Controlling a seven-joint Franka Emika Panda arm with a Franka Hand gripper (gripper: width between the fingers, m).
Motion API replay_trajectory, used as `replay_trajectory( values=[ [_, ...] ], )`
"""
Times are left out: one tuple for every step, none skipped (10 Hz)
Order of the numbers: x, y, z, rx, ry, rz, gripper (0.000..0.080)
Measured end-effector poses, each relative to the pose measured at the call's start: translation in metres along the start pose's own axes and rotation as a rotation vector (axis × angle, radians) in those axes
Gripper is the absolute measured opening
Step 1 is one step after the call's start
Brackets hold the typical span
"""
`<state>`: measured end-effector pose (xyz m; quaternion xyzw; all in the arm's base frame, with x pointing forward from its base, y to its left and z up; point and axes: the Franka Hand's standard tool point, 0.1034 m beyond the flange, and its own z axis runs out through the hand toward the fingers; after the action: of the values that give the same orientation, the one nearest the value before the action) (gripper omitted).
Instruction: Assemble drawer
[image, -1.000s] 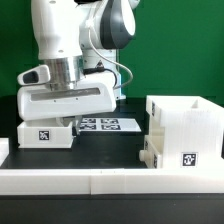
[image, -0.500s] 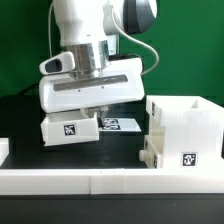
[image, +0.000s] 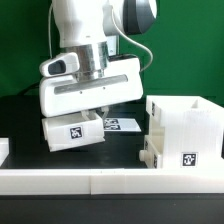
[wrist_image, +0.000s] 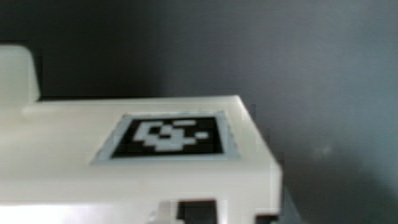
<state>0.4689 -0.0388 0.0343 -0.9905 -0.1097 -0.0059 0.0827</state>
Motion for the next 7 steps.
replay_trajectory(
  values=[
    [0.008, 0.001, -0.001, -0.004, -0.002, -0.151, 0.0044],
    [0.016, 0.002, -0.003, -0.015, -0.003, -0.279, 0.0044],
    [0.020, 0.001, -0.004, -0.025, -0.006, -0.358, 0.0044],
    [0.018, 0.002, -0.003, -0.025, -0.011, -0.422, 0.0044],
    [0.017, 0.002, -0.002, -0.026, -0.014, -0.469, 0.0044],
    [0.017, 0.003, -0.002, -0.026, -0.016, -0.535, 0.0044],
    [0.018, 0.003, -0.002, -0.031, -0.021, -0.629, 0.0044]
  ],
)
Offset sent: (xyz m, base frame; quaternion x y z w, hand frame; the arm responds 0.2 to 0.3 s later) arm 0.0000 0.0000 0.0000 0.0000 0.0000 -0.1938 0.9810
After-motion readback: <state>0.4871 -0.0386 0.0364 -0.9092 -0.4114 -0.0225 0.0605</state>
